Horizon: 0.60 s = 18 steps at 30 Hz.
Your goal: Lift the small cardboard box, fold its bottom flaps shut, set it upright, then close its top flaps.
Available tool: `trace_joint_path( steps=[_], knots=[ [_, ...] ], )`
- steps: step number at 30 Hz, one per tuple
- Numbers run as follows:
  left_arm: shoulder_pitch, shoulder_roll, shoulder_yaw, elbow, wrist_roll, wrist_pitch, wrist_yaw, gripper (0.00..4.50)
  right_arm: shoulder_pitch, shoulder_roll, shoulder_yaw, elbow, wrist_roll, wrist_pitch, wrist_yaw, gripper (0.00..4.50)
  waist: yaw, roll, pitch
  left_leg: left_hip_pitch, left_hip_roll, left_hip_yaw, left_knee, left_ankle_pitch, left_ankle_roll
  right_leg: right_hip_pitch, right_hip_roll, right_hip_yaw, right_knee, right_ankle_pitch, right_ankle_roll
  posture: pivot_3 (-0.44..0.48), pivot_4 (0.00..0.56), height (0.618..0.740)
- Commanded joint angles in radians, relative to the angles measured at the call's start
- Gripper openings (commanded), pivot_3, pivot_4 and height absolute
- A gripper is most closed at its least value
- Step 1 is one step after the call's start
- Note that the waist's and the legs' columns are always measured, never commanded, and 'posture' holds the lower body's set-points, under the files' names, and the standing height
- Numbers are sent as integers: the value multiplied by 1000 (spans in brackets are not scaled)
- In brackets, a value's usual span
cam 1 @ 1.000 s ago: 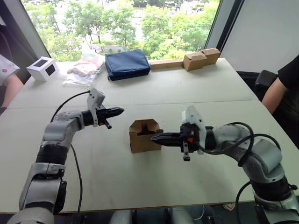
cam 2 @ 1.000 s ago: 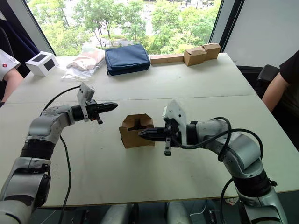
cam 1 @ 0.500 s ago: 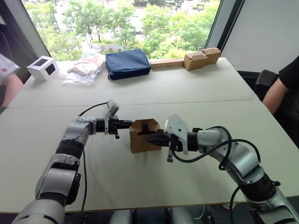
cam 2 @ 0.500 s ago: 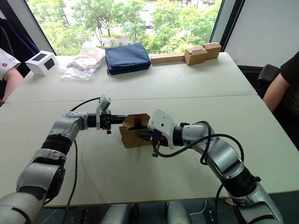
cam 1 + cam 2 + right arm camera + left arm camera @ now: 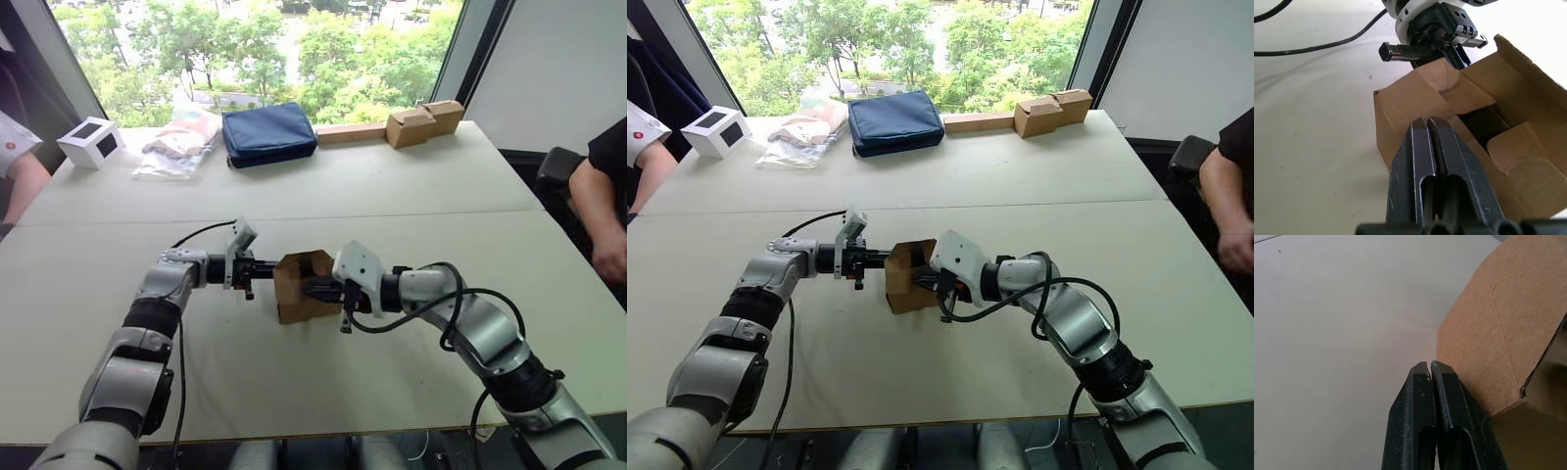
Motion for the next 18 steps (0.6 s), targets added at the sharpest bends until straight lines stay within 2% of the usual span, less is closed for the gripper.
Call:
trace_joint_path(
  steps=[1,6,10,13,18],
  knots=[
    [7,11,30,-49,-6,-4,27,77,-18,23,-7,7,-9,-27,7,0,0,0,0,0,0,0,0,0,0,0,0,0,0,0,0,0,150,740],
    [5,56,110,-53,-22,-2,123,77,-25,53,-22,15,11,-18,14,0,-2,0,0,0,0,0,0,0,0,0,0,0,0,0,0,0,150,740],
    [164,165,173,-440,-148,179,85,77,-26,47,-25,29,10,-28,38,0,-8,0,0,0,1,0,-1,0,0,-2,0,1,0,0,0,0,150,740],
    [287,219,204,-714,-256,313,106,77,-24,49,-30,39,10,-34,44,0,-5,0,0,-1,1,0,-1,0,0,-2,-2,2,0,0,0,0,150,740],
    [407,231,224,-952,-368,445,187,77,-24,66,-34,58,11,-42,48,0,5,0,0,0,1,-2,0,0,-1,1,-5,2,0,0,0,0,150,740]
  ],
)
